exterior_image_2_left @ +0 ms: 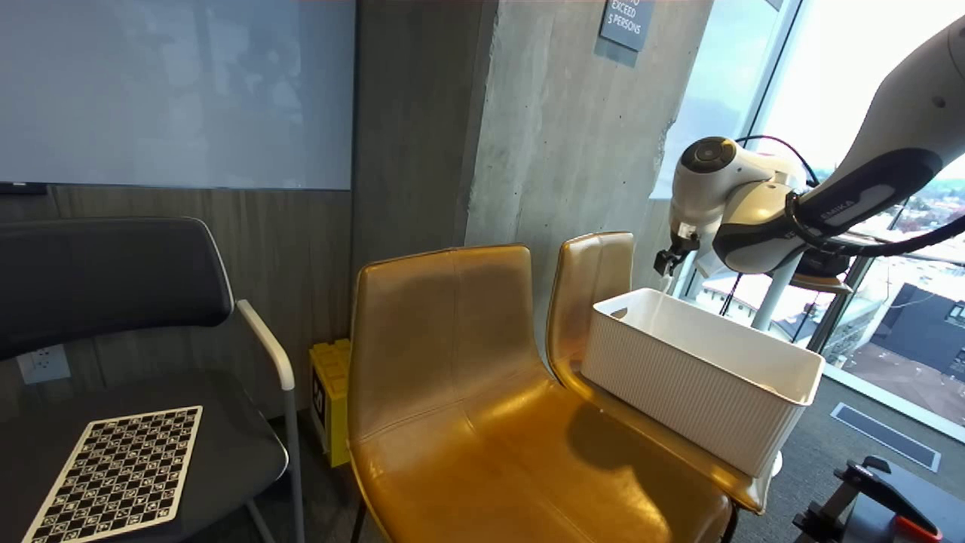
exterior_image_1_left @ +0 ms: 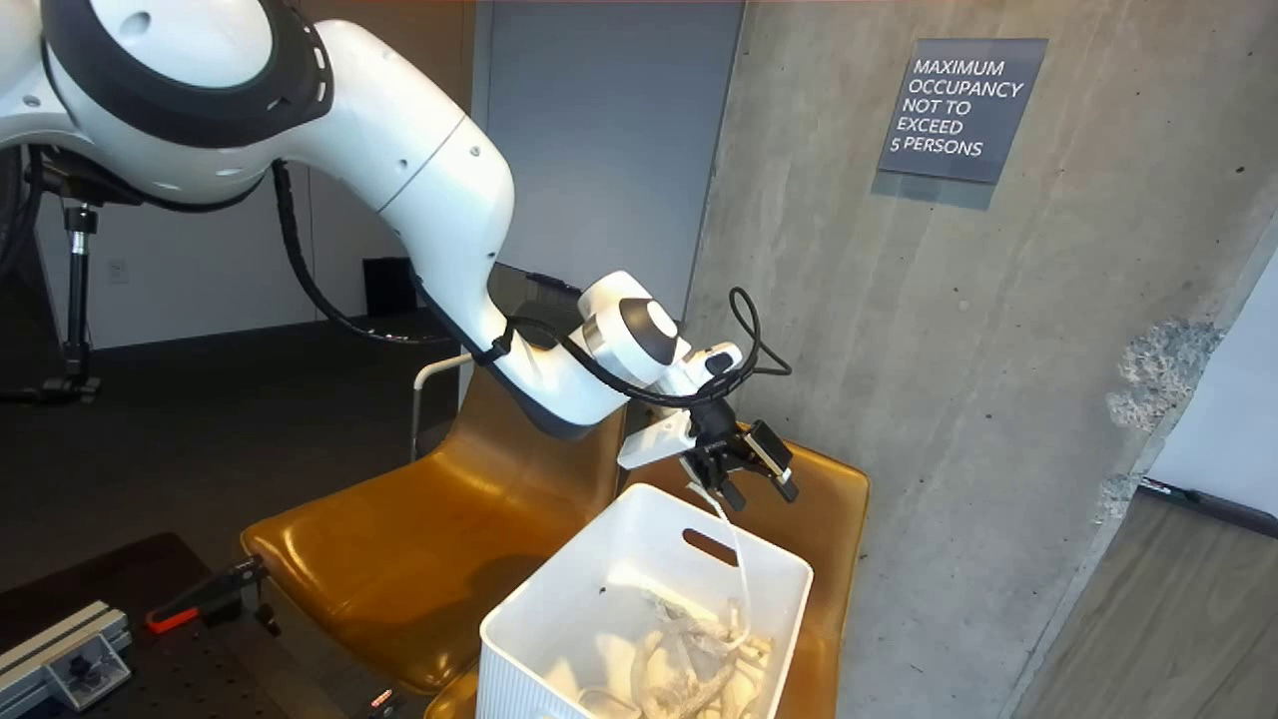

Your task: Put the pieces of string into the white basket

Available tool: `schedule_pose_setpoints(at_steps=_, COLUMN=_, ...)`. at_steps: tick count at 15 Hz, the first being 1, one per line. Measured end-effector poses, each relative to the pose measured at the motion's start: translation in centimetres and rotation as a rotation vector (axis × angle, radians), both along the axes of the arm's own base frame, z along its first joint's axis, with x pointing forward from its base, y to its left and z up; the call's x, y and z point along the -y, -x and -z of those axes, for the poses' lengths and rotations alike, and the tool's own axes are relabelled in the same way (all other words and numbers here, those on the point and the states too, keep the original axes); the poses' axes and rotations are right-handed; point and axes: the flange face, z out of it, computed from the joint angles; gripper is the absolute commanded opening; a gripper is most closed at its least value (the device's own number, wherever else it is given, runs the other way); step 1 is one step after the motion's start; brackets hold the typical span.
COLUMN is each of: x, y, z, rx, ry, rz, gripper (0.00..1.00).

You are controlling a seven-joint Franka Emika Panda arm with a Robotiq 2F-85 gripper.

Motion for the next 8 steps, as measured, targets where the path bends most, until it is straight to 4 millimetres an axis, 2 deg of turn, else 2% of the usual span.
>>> schedule_pose_setpoints(at_steps=8, x=-0.1, y=0.4, z=1.7, rx=-0.092, ry=-0.075, rz=-0.009, gripper=1.0)
